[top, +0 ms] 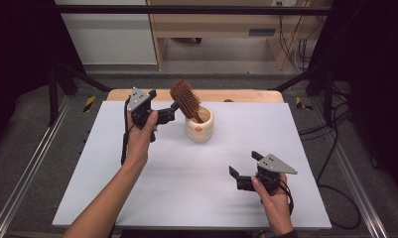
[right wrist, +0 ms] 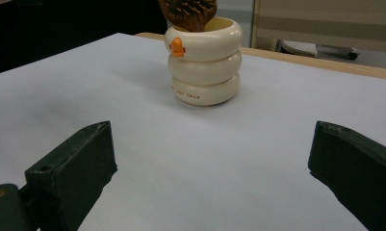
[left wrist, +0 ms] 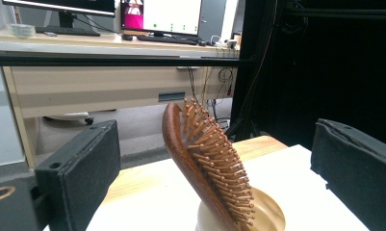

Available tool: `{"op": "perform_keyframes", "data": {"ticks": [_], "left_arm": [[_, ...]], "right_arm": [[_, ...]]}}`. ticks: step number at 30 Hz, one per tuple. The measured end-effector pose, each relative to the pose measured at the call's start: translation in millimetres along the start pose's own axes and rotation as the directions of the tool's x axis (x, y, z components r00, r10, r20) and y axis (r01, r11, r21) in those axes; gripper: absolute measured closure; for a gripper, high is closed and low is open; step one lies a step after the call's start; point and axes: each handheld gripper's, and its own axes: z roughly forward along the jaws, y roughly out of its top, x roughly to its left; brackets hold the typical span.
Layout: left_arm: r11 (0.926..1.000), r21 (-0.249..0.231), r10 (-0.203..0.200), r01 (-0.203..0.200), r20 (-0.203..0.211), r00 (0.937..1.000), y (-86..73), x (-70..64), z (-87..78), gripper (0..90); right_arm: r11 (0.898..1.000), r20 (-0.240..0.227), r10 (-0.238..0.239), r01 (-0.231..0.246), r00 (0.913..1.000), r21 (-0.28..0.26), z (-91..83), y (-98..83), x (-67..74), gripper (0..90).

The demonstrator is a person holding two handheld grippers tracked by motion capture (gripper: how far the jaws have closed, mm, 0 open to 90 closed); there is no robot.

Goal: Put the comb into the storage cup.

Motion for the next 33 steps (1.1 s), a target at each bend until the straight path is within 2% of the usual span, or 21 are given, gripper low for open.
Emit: {"op": "perform_keyframes", "data": {"ticks": [7, 11, 27, 33], "left_arm": [[1.0, 0.003, 0.008, -0.008, 0.013, 0.9999, 2.7, -4.0, -7.7, 3.1], [1.0, 0.004, -0.005, 0.005, 0.016, 0.9999, 2.2, -4.0, -14.5, 3.0], [1.0, 0.001, 0.006, -0.006, 0.015, 0.9999, 6.6, -1.0, -38.6, 2.8], [1.0, 0.0, 0.003, -0.003, 0.015, 0.9999, 8.2, 0.9, -47.1, 2.7]], "right_arm": [[1.0, 0.003, -0.001, 0.001, 1.0, 0.003, -0.9, 0.4, -0.2, 3.1], [1.0, 0.008, -0.008, 0.008, 0.9999, 0.003, -0.6, 0.3, 0.1, 3.1], [0.999, 0.017, -0.037, 0.037, 0.9992, 0.005, -0.6, 0.9, 2.8, 3.3], [0.998, 0.029, -0.054, 0.055, 0.9981, -0.009, -0.6, 0.5, 3.1, 3.3]]}}
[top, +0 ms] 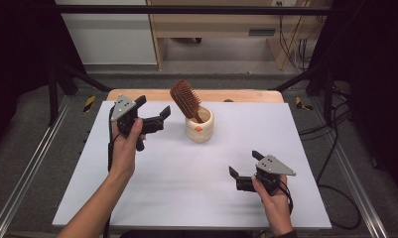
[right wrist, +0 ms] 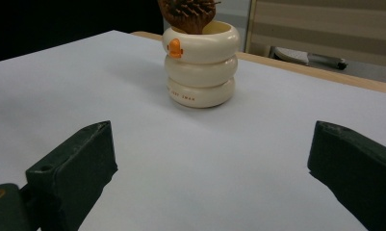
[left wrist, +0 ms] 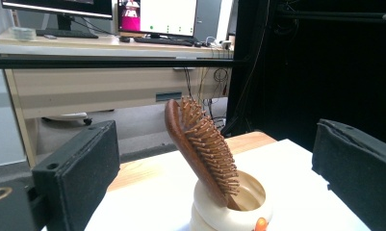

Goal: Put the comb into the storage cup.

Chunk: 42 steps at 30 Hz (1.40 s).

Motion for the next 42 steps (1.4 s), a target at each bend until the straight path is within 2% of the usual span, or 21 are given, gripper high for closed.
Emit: {"op": "perform_keyframes", "data": {"ticks": [9, 15, 21, 28, 36, 42], "left_arm": [[0.9999, 0.0, -0.01, 0.01, -0.01, 0.9999, -1.2, 5.5, -16.2, 2.7], [0.9999, 0.01, -0.001, 0.001, -0.011, 0.9999, 0.4, 6.3, -26.3, 2.8], [0.9998, 0.017, 0.004, -0.004, -0.01, 0.9999, -0.7, 6.0, -39.7, 2.8], [0.9999, 0.01, -0.003, 0.003, -0.022, 0.9998, -3.4, 13.9, -57.2, 2.8], [0.9999, 0.012, -0.005, 0.006, -0.041, 0.9991, -7.6, 27.7, -82.2, 2.8], [0.9998, 0.01, -0.017, 0.018, -0.071, 0.9973, -12.4, 41.3, -102.7, 2.8]], "right_arm": [[1.0, 0.008, -0.016, 0.017, 0.9998, -0.02, -0.8, -0.5, 0.1, 3.2], [0.999, 0.014, -0.034, 0.035, 0.9993, -0.041, -1.2, -0.5, 0.7, 3.1], [0.998, 0.004, -0.046, 0.046, 0.999, -0.04, -1.7, -1.3, 0.8, 3.2], [0.999, -0.007, -0.034, 0.034, 0.9994, -0.04, -7.0, -2.7, -2.0, 3.2], [0.998, -0.014, 0.028, -0.028, 0.9995, -0.049, -13.2, -1.0, -14.5, 3.8], [0.999, 0.011, 0.019, -0.018, 0.9998, -0.041, -20.9, 4.7, -24.4, 4.6]]}}
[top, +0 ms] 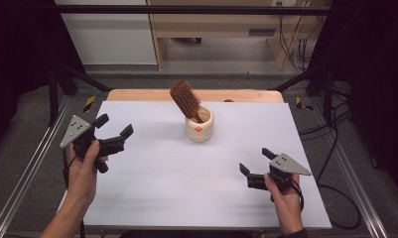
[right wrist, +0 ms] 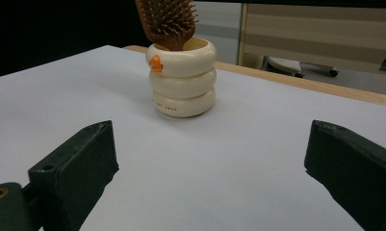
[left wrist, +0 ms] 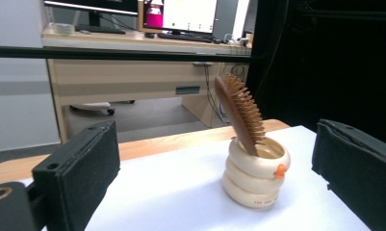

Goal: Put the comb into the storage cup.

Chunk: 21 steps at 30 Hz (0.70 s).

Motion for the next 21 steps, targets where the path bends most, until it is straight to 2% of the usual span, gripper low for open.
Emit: {"op": "perform_keyframes", "data": {"ticks": [4, 9, 12, 21], "left_arm": [[1.0, -0.007, -0.003, 0.003, -0.019, 0.9998, -0.7, 8.2, -9.8, 2.8], [0.9996, -0.026, -0.014, 0.013, -0.029, 0.9995, 0.0, 15.2, -23.3, 2.8], [0.9996, -0.027, -0.003, 0.001, -0.041, 0.9992, -1.6, 16.8, -30.7, 2.8], [0.9997, -0.015, -0.021, 0.02, -0.067, 0.9975, -22.8, 24.2, -45.5, 2.8]], "right_arm": [[1.0, 0.012, 0.006, -0.006, 0.9999, 0.002, -8.3, -0.1, -6.6, 4.7], [1.0, 0.033, -0.008, 0.008, 0.9994, -0.008, -20.0, -5.6, -12.9, 4.1], [1.0, 0.059, -0.018, 0.019, 0.9981, -0.023, -23.5, -12.5, -14.2, 3.8], [1.0, 0.06, -0.009, 0.01, 0.9982, -0.03, -26.0, -20.0, -16.7, 3.2]]}}
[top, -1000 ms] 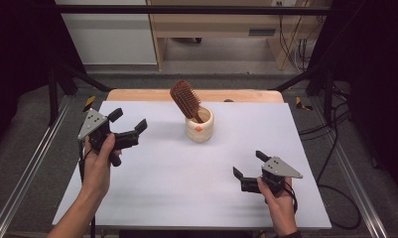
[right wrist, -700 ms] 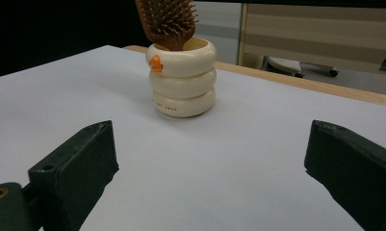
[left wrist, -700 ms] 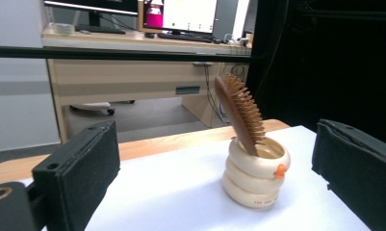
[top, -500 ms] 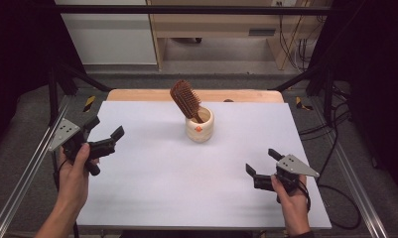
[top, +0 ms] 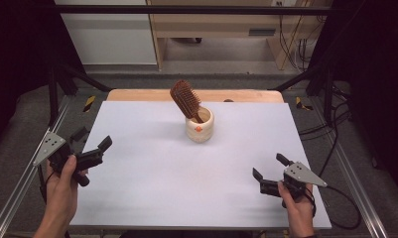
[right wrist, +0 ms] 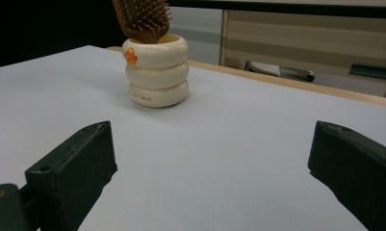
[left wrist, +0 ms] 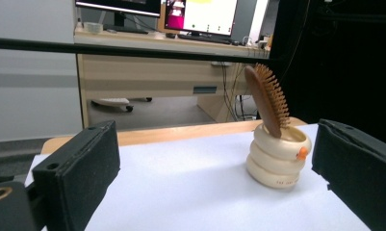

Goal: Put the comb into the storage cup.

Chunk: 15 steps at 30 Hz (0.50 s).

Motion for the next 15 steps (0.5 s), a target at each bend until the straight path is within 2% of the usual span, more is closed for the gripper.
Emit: {"op": "perform_keyframes", "data": {"ticks": [1, 2, 5, 15], "left_arm": [[1.0, 0.002, 0.002, -0.002, -0.003, 1.0, -1.8, 1.3, -1.4, 2.8], [0.9999, -0.012, -0.011, 0.01, -0.012, 0.9999, -5.0, 3.3, -3.3, 2.8], [0.9992, -0.013, -0.037, 0.037, -0.025, 0.999, -11.7, 8.8, -7.0, 2.8], [0.9989, 0.001, -0.048, 0.048, -0.032, 0.9984, -22.1, 12.0, -21.6, 2.8]], "right_arm": [[1.0, -0.001, 0.0, 0.0, 1.0, 0.0, 0.3, -0.3, -0.4, 3.1], [1.0, -0.003, 0.0, 0.0, 1.0, 0.001, 0.3, -0.3, -0.7, 3.1], [1.0, 0.001, 0.004, -0.004, 1.0, -0.003, 0.4, -0.3, -2.1, 3.1], [1.0, 0.001, 0.002, -0.002, 1.0, -0.007, 0.8, -1.4, 0.0, 3.1]]}}
